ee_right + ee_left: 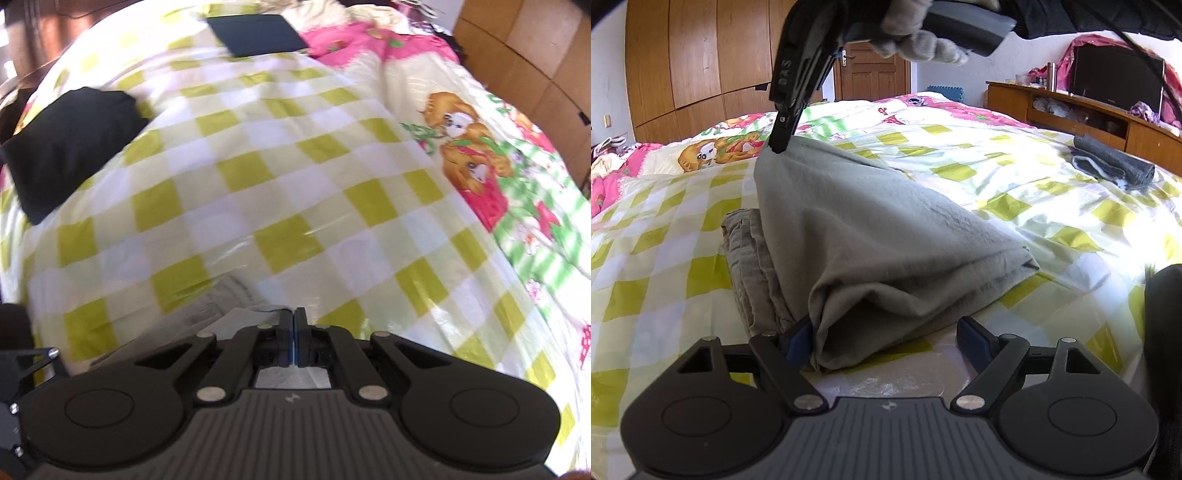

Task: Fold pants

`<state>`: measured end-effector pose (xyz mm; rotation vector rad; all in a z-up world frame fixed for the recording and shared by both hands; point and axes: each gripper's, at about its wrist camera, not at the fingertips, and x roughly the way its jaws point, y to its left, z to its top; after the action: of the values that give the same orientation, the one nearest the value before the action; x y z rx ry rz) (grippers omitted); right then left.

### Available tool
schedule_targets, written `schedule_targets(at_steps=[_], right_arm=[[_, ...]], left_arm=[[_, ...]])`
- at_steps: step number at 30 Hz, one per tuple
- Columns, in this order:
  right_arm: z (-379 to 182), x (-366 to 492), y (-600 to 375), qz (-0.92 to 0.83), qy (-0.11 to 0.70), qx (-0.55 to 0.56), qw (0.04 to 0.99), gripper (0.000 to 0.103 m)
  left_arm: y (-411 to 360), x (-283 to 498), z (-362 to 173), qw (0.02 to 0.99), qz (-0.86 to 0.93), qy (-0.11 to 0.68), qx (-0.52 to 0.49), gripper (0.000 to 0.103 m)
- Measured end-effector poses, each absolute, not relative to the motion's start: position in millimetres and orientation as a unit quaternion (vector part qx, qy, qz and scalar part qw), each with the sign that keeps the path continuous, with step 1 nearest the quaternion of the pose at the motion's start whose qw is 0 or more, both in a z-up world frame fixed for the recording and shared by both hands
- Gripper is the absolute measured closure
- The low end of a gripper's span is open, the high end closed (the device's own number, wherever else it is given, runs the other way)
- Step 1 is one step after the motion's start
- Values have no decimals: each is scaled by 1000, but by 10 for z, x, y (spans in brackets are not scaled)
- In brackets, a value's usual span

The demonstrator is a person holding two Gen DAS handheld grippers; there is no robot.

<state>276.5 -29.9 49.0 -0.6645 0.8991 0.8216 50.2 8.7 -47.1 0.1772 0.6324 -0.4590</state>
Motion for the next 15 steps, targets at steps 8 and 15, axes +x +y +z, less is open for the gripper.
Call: schedule_targets(at_steps=[8,15], right_arm=[[515,2742,-205,432,437,-311,725,91],[352,2877,105,437,485,-331,681,90]], left_arm=[[74,501,-478,920,-226,308,88,11],[84,495,-474,919,-230,307,88,11]])
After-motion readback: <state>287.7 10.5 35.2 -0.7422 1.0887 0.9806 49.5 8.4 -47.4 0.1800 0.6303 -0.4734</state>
